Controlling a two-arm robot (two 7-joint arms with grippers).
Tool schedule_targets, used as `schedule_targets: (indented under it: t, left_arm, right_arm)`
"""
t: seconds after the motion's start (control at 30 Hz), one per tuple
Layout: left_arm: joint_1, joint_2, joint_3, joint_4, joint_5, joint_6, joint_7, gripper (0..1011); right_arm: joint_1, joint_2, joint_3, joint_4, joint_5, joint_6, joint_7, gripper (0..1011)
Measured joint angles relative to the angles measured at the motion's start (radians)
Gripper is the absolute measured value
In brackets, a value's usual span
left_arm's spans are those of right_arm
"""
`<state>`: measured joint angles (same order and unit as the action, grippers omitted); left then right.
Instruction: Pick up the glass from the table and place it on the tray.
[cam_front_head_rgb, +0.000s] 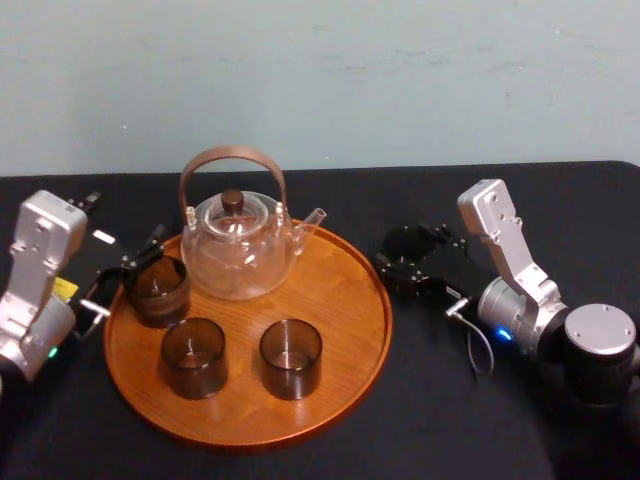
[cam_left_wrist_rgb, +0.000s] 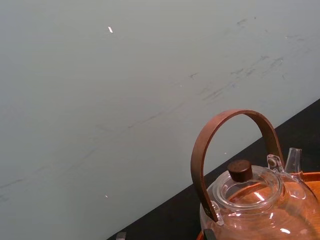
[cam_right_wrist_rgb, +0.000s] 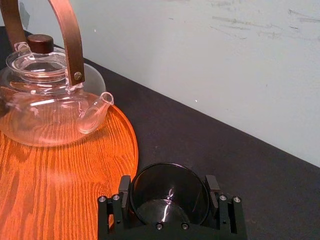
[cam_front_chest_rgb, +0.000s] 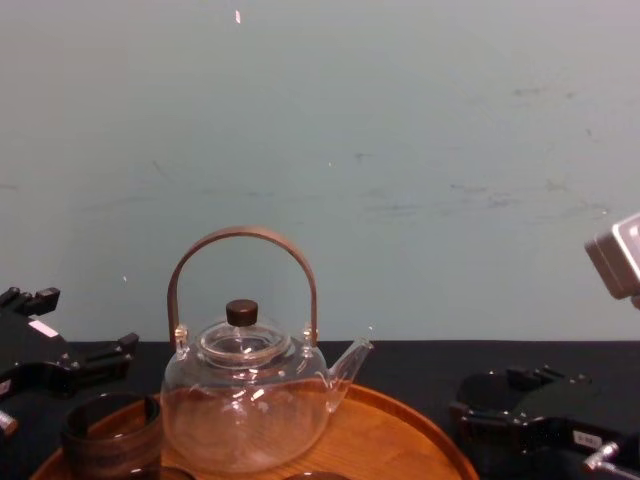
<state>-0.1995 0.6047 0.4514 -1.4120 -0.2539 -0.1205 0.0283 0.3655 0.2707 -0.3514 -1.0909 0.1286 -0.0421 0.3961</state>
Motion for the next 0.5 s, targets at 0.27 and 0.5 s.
schedule_targets:
  t: [0.27, 0.5]
  left_arm:
    - [0.000, 0.000, 0.000, 0.000, 0.000, 0.000, 0.000, 1001]
    - [0.000, 0.000, 0.000, 0.000, 0.000, 0.000, 0.000, 1001]
  right_arm:
    - [0.000, 0.000, 0.000, 0.000, 0.000, 0.000, 0.000, 918]
    - [0.000, 0.000, 0.000, 0.000, 0.000, 0.000, 0.000, 918]
